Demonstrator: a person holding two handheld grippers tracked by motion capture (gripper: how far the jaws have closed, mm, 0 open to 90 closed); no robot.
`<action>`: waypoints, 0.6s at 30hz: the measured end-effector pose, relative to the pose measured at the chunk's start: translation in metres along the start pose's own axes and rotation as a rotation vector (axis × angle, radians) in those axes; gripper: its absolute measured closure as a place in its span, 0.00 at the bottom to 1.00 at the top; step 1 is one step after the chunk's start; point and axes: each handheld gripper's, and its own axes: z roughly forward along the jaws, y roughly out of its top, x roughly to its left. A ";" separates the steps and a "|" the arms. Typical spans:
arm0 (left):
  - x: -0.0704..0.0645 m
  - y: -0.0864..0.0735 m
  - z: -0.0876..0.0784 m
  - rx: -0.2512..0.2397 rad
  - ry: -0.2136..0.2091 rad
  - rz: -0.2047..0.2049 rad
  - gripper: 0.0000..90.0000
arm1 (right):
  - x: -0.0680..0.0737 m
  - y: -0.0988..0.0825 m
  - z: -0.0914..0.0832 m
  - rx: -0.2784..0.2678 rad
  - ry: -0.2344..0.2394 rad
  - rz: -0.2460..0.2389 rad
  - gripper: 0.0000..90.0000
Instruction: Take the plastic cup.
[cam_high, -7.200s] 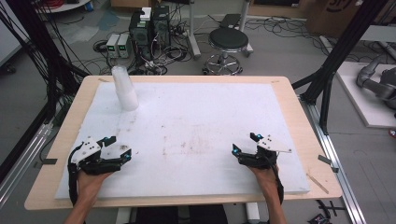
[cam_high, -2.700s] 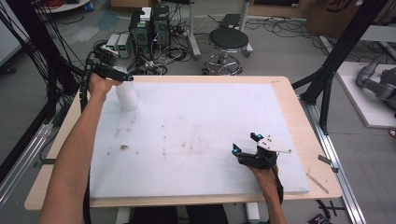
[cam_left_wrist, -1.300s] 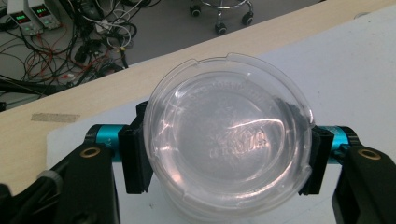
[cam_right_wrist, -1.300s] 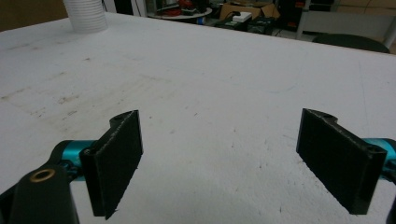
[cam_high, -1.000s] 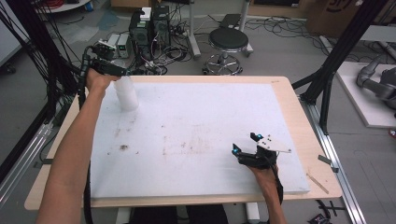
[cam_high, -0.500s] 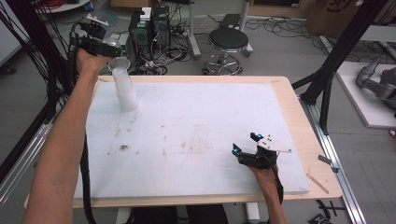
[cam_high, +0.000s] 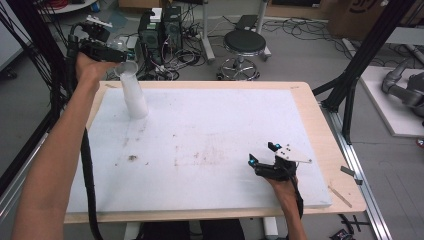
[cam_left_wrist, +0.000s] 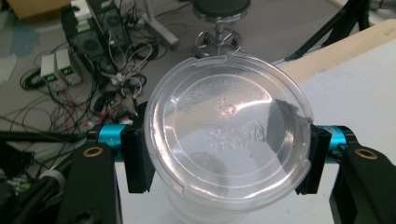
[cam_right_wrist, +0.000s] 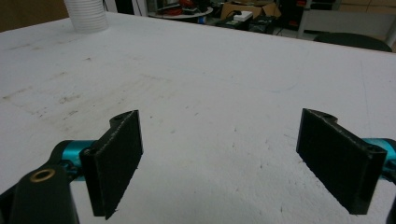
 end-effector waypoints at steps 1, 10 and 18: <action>-0.003 -0.001 -0.003 -0.013 -0.012 0.006 0.41 | 0.000 0.000 0.000 0.001 0.002 0.000 0.16; -0.038 -0.019 -0.031 -0.103 -0.164 0.093 0.41 | 0.000 0.000 0.000 -0.001 0.005 -0.003 0.16; -0.076 -0.037 -0.051 -0.177 -0.306 0.171 0.42 | 0.000 0.000 0.000 0.001 0.000 -0.005 0.16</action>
